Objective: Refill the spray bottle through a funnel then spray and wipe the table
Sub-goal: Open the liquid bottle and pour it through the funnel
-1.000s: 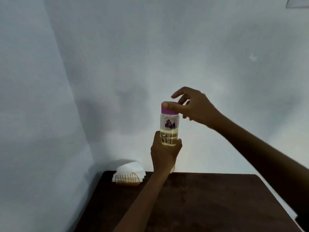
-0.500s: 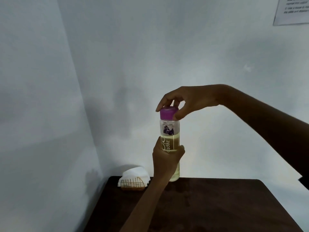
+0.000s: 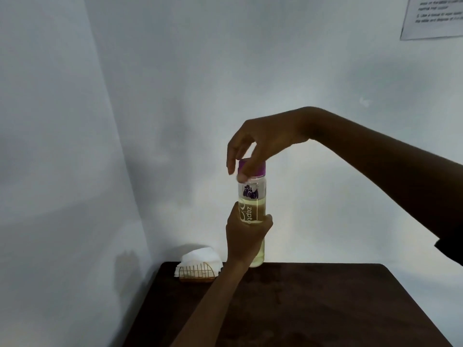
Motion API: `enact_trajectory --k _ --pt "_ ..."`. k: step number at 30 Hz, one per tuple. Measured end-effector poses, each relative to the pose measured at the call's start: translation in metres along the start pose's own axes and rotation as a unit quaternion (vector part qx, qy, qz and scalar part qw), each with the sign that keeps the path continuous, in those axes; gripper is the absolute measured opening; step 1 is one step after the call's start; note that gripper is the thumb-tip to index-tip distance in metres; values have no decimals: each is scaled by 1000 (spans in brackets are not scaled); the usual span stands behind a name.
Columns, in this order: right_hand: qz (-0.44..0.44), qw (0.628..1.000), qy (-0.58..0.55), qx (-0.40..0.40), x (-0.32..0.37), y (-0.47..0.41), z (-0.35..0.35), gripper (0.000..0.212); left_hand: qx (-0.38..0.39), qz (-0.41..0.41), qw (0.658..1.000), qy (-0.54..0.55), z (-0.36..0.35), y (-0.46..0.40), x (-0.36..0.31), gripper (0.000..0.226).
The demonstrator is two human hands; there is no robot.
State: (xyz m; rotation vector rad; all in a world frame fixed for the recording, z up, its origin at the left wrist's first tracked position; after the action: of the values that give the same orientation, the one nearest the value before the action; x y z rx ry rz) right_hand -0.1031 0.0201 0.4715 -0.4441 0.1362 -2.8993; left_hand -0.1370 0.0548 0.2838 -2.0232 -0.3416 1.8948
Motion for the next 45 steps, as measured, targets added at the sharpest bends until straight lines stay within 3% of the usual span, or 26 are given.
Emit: enact_trajectory --k 3,6,8,10,12,14,17,19,22,26,28,30,33,37,40,43,45 --pt "3 990 69 -122 -3 -9 9 41 5 -13 1000 -10 0 -1 0 28" --pt "-75 971 208 -91 -18 -11 -1 58 8 -15 1000 -7 -1 0 1 36" --pt "-83 980 181 -29 -20 -9 -7 45 10 -8 1000 0 -2 2 3 41" --pt "-43 992 117 20 -13 -5 -9 17 14 -6 1000 6 -2 5 4 43" --pt "-26 998 49 39 -9 1 -6 12 18 -11 1000 4 -2 5 7 41" --pt "-24 999 14 -16 -9 -1 2 21 21 -15 1000 -6 -2 5 8 36" --pt "-32 991 87 -93 -19 -9 9 43 19 -15 1000 -6 -3 5 9 37" --pt "-73 986 142 -47 -29 -10 0 50 16 -12 1000 -1 -4 5 9 37" --pt "-58 988 141 1 -30 -9 -8 39 9 -6 1000 5 -4 6 10 41" --pt "-48 999 -25 -5 -21 -2 -4 40 16 -3 1000 0 -4 7 14 38" --pt "-48 996 -54 -50 -22 -2 1 45 19 -4 1000 -5 -4 7 16 38" --pt "-50 995 40 -80 -28 -5 2 49 16 -5 1000 -9 -5 6 17 36" --pt "-106 985 139 -12 -40 -4 -11 56 12 -9 1000 -13 -5 6 17 37" --pt "-68 995 63 43 -34 2 -18 23 2 -10 1000 -11 -3 8 20 40" --pt "-43 997 18 54 -27 8 -16 25 7 -1 1000 -10 -3 9 23 47" --pt "-90 995 22 27 -35 7 -18 54 15 1 1000 -11 -5 9 24 46" --pt "-102 991 80 17 -42 3 -23 59 13 -4 1000 -14 -5 10 24 47"
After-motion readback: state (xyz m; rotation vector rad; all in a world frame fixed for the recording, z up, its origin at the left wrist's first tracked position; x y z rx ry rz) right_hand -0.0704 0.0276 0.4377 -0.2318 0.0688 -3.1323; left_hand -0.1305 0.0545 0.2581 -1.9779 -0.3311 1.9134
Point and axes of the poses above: each hand's wrist, its own y-axis away from the middle knuckle, its own z-axis out of the back of the hand, x = y × z, the point moved 7 cm from there along -y, towards the middle knuckle, and after that the axes turned 12 degrees about -x, right-handed, at the moved point
